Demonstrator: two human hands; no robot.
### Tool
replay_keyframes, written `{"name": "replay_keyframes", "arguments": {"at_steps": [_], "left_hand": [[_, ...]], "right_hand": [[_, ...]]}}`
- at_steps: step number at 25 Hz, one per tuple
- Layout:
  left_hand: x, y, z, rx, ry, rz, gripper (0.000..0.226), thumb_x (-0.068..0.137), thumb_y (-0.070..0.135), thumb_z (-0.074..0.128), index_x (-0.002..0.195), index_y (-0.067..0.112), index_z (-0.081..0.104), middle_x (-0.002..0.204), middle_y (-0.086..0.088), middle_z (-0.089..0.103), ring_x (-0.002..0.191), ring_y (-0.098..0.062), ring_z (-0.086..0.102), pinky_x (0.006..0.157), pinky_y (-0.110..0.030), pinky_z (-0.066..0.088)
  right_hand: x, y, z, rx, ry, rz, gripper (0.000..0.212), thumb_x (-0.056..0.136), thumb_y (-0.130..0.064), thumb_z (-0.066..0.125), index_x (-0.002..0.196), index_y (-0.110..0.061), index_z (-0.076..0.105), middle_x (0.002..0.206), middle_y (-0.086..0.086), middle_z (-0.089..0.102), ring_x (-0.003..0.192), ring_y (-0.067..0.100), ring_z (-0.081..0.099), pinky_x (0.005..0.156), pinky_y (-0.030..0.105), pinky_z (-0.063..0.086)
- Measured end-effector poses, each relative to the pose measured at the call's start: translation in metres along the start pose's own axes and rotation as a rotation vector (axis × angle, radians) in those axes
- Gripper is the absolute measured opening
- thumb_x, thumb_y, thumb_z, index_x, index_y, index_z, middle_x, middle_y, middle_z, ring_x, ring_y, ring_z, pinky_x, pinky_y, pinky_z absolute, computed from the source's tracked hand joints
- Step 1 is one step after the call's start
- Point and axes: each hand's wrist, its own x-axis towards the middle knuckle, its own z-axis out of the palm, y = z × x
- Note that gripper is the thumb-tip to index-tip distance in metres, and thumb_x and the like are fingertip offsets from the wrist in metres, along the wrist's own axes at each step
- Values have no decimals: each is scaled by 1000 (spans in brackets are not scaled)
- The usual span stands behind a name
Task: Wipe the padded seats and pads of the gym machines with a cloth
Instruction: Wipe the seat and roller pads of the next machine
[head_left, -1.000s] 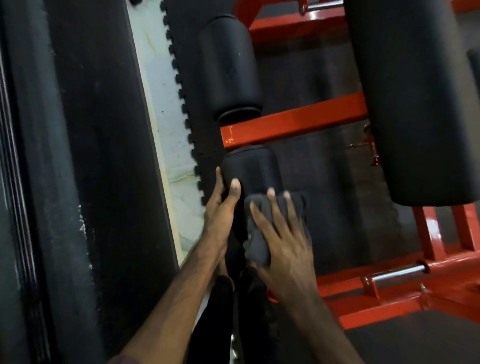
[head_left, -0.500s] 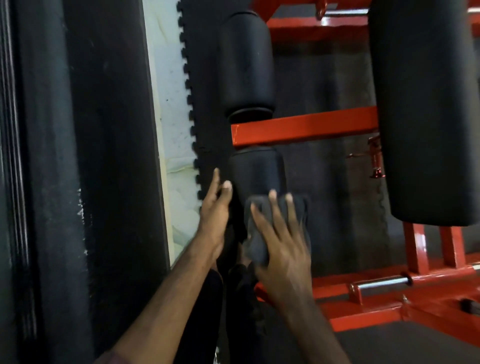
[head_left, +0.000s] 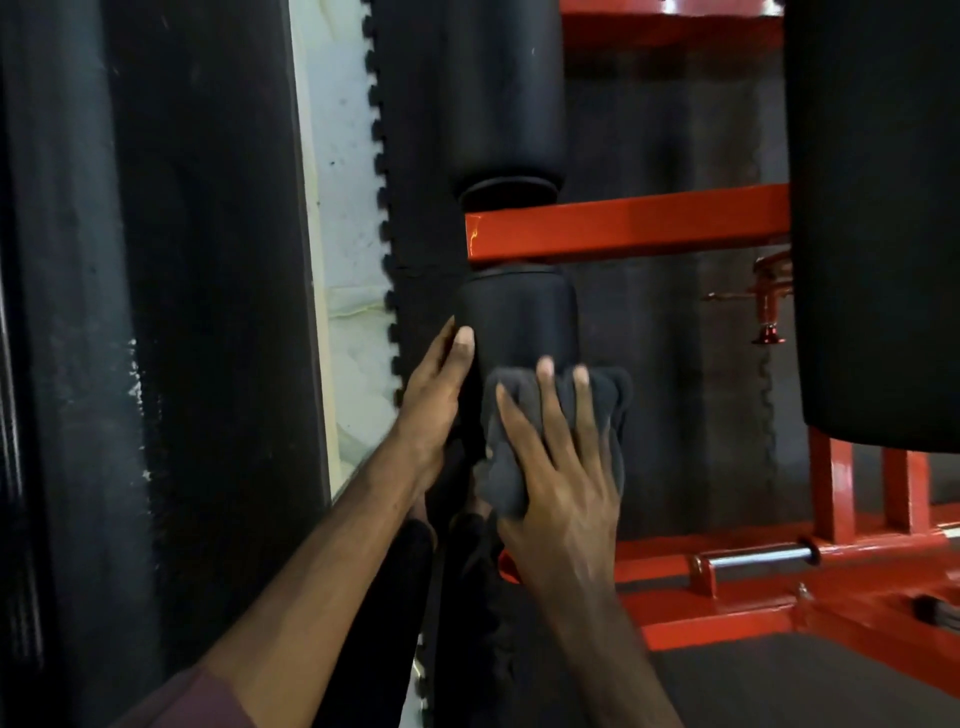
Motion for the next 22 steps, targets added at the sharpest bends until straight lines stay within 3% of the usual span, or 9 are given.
{"name": "replay_keyframes", "arguments": {"at_steps": [2, 4, 7, 9, 13, 15, 17, 20, 22], "left_hand": [[-7, 5, 5, 83, 23, 60, 77, 90, 62, 73, 157, 31, 47, 145, 6, 65, 133, -11, 62, 118, -41, 47], [-13, 12, 15, 104, 46, 98, 64, 101, 49, 67, 158, 35, 43, 145, 6, 64, 127, -10, 65, 111, -35, 53], [-15, 14, 23, 184, 132, 123, 60, 99, 50, 59, 156, 50, 37, 156, 7, 52, 135, -13, 58, 115, -40, 49], [-18, 10, 24, 236, 145, 122, 61, 95, 50, 53, 152, 57, 36, 159, 9, 46, 138, -11, 52, 118, -43, 45], [-28, 10, 17, 313, 108, 119, 57, 103, 49, 55, 156, 54, 34, 160, 9, 42, 141, -9, 47, 120, -41, 41], [-24, 11, 6, 223, 114, 109, 57, 103, 46, 64, 155, 49, 41, 150, 5, 55, 135, -11, 57, 115, -39, 48], [-18, 9, -2, -25, 22, 18, 54, 105, 38, 63, 155, 39, 46, 143, -1, 65, 130, -17, 65, 113, -42, 51], [-9, -3, -8, -198, -211, -52, 47, 111, 41, 49, 157, 29, 47, 152, -3, 60, 141, -23, 56, 122, -48, 40], [-6, -10, -9, -223, -255, -62, 48, 113, 42, 42, 158, 25, 47, 155, -7, 57, 144, -26, 53, 121, -46, 41]], "right_hand": [[0, 6, 3, 40, 9, -8, 57, 103, -43, 44, 156, -24, 49, 171, 6, 29, 161, 33, 18, 116, 61, 38], [43, 13, 3, 50, 11, -45, 68, 90, -32, 48, 158, -24, 47, 172, 6, 27, 161, 33, 16, 116, 60, 40], [102, 24, 1, 136, 12, -51, 69, 91, -32, 50, 159, -26, 44, 173, 2, 25, 162, 28, 15, 116, 57, 44], [91, 28, -3, 223, 9, -2, 69, 91, -38, 48, 159, -27, 44, 173, 0, 25, 162, 24, 16, 117, 51, 45], [5, 17, -7, 159, -63, -28, 72, 86, -35, 51, 157, -24, 47, 172, 3, 26, 161, 30, 17, 116, 60, 42], [1, 16, -1, 122, -31, -34, 65, 91, -37, 54, 155, -23, 51, 171, 4, 30, 161, 31, 19, 118, 59, 38], [31, 15, 3, 107, 5, -34, 61, 96, -37, 53, 155, -25, 51, 170, 3, 31, 161, 30, 19, 119, 58, 39], [86, 16, 7, 84, 33, -42, 64, 96, -29, 60, 158, -31, 46, 172, 0, 27, 162, 27, 15, 119, 54, 40], [91, 21, 5, 80, 15, -49, 69, 95, -25, 65, 159, -32, 43, 174, -2, 23, 162, 26, 12, 119, 55, 39]]}}
